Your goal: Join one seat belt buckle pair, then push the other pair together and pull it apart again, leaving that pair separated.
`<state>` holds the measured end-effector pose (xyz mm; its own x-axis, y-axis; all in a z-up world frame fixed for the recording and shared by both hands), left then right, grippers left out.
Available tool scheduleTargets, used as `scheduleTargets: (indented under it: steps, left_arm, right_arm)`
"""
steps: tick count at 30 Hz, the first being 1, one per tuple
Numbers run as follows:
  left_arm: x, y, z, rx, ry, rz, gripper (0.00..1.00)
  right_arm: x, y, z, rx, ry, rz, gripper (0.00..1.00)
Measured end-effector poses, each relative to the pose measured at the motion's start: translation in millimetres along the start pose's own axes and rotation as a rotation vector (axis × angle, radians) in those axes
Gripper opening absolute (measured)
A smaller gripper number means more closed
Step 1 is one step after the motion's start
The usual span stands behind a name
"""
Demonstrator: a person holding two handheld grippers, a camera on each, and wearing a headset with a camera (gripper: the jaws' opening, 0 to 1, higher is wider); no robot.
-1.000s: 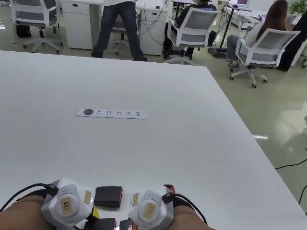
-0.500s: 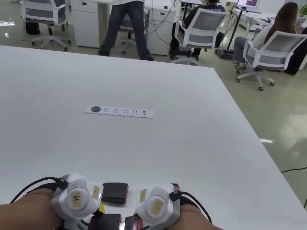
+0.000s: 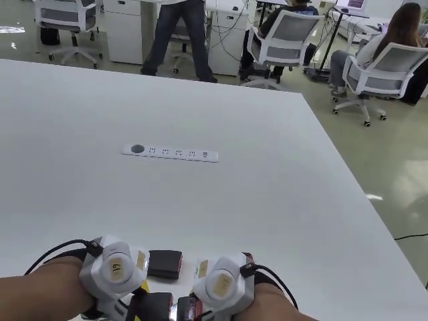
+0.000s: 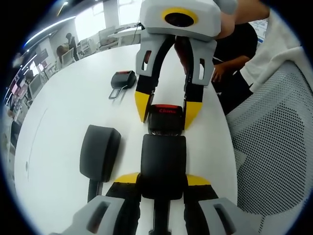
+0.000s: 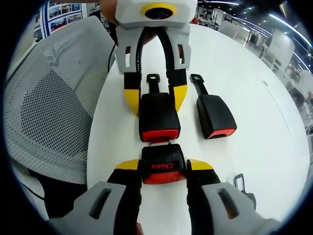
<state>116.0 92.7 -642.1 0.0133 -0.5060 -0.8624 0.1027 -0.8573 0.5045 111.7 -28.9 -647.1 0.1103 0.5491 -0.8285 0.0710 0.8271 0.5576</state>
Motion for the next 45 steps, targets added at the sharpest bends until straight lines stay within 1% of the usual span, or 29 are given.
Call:
scheduleTargets:
  steps: [6, 9, 10, 12, 15, 16, 17, 18, 19, 20, 21, 22, 23, 24, 27, 28, 29, 30, 31, 32, 35, 36, 37, 38, 39, 41, 43, 44, 45]
  left_arm:
    - [0.0, -0.3, 1.6, 0.020, 0.010, -0.002, 0.33]
    - [0.8, -1.0, -0.7, 0.009, 0.006, -0.001, 0.33]
    - [1.3, -0.3, -0.2, -0.012, 0.005, -0.004, 0.33]
    - [1.9, 1.3, 0.2, -0.013, 0.006, -0.013, 0.34]
    - [1.3, 3.1, 3.2, -0.010, 0.011, -0.044, 0.34]
    - [0.1, 1.4, 0.9, -0.017, 0.017, -0.048, 0.34]
    - [-2.2, 2.0, 0.6, -0.089, 0.019, -0.031, 0.35]
    - [-4.7, 5.2, 0.3, -0.119, 0.019, 0.002, 0.35]
    - [-9.4, 11.9, -1.2, -0.108, 0.030, 0.048, 0.35]
    - [-13.4, 14.5, -1.0, -0.109, 0.039, 0.055, 0.35]
    - [-17.5, 16.2, -0.6, -0.108, 0.036, 0.046, 0.36]
    - [-20.3, 19.2, 0.6, -0.106, 0.035, 0.048, 0.35]
    - [-24.3, 23.5, 0.2, -0.102, 0.038, 0.055, 0.35]
    - [-22.1, 22.2, -2.2, -0.096, 0.041, 0.061, 0.35]
    - [-28.1, 28.7, -7.0, -0.078, 0.052, 0.090, 0.36]
    - [-35.8, 34.4, -6.2, -0.074, 0.054, 0.094, 0.36]
    - [-38.8, 37.7, -8.2, -0.066, 0.059, 0.098, 0.36]
    - [-35.2, 35.9, -11.4, -0.057, 0.064, 0.100, 0.36]
    - [-33.9, 35.2, -16.8, -0.049, 0.072, 0.099, 0.37]
    - [-34.3, 35.9, -18.8, -0.050, 0.078, 0.095, 0.37]
    - [-36.0, 34.8, -33.8, -0.052, 0.097, 0.083, 0.37]
    - [-37.1, 32.2, -40.3, -0.051, 0.102, 0.079, 0.37]
    - [-37.4, 31.5, -43.4, -0.045, 0.107, 0.073, 0.38]
    - [-37.1, 33.5, -43.2, -0.029, 0.117, 0.060, 0.38]
    - [-37.0, 33.5, -45.5, -0.024, 0.121, 0.054, 0.38]
    - [-36.9, 33.9, -51.0, -0.019, 0.122, 0.045, 0.38]
    - [-36.8, 35.3, -54.2, -0.017, 0.122, 0.043, 0.39]
    - [-36.3, 33.1, -60.8, -0.017, 0.120, 0.042, 0.39]
    - [-34.9, 33.0, -63.1, -0.016, 0.117, 0.040, 0.40]
  right_arm:
    - [1.9, -1.4, 1.7, -0.022, 0.007, -0.011, 0.32]
    - [1.3, -0.6, 1.2, -0.013, 0.006, -0.010, 0.33]
    - [1.2, -0.4, 1.4, -0.003, 0.007, -0.012, 0.33]
    - [1.1, 0.8, 2.7, 0.003, 0.012, -0.019, 0.33]
    - [-2.0, 2.5, 1.2, 0.019, 0.012, -0.011, 0.34]
    - [-3.4, 3.7, 0.9, 0.028, 0.012, -0.010, 0.34]
    - [-4.7, 4.9, 0.1, 0.029, 0.017, -0.016, 0.34]
    - [-7.5, 7.5, -0.5, 0.020, 0.016, -0.012, 0.34]
    - [-9.9, 10.5, -0.4, 0.011, 0.014, -0.001, 0.33]
    - [-11.9, 11.8, 0.0, 0.010, 0.011, 0.001, 0.33]
    - [-13.0, 12.7, 0.8, 0.004, 0.008, 0.004, 0.33]
    - [-15.9, 13.8, 1.7, 0.000, 0.005, 0.009, 0.33]
    - [-19.5, 14.8, 2.5, 0.001, 0.003, 0.015, 0.34]
    - [-23.5, 16.2, 3.8, 0.005, 0.002, 0.023, 0.35]
    - [-28.8, 20.3, 6.7, 0.016, 0.005, 0.054, 0.36]
    - [-31.3, 21.1, 8.7, 0.005, -0.002, 0.058, 0.36]
    - [-34.6, 21.7, 9.3, 0.003, -0.006, 0.058, 0.35]
    - [-36.3, 20.8, 11.9, 0.001, -0.010, 0.059, 0.35]
    - [-36.1, 16.8, 18.5, 0.004, -0.017, 0.057, 0.35]
    - [-36.9, 13.7, 22.4, 0.006, -0.024, 0.052, 0.35]
    - [-42.0, 3.1, 34.2, 0.025, -0.042, 0.037, 0.35]
    - [-44.9, -1.5, 38.4, 0.028, -0.050, 0.030, 0.35]
    - [-46.8, -6.6, 43.7, 0.032, -0.055, 0.026, 0.35]
    - [-49.4, -11.6, 48.4, 0.034, -0.061, 0.023, 0.35]
    - [-50.9, -14.1, 50.2, 0.036, -0.065, 0.018, 0.35]
    - [-53.4, -22.8, 58.3, 0.038, -0.078, 0.003, 0.36]
    - [-55.8, -32.4, 66.9, 0.059, -0.089, -0.005, 0.37]
    - [-56.5, -34.7, 69.2, 0.060, -0.090, -0.006, 0.37]
    - [-58.0, -35.2, 69.1, 0.062, -0.092, -0.009, 0.37]
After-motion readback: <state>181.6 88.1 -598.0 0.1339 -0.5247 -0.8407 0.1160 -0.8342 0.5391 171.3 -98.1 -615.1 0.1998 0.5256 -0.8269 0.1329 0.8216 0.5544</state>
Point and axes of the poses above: the centre of the closed fingertips' face, and the gripper's own axes: x roughly forward along the fingers, z roughly to its right, y roughly out of its top, the point moved 6 cm from there along -x, roughly backward along the fingers, and after that the axes turned 1 degree about -y, right-handed, at the moved point
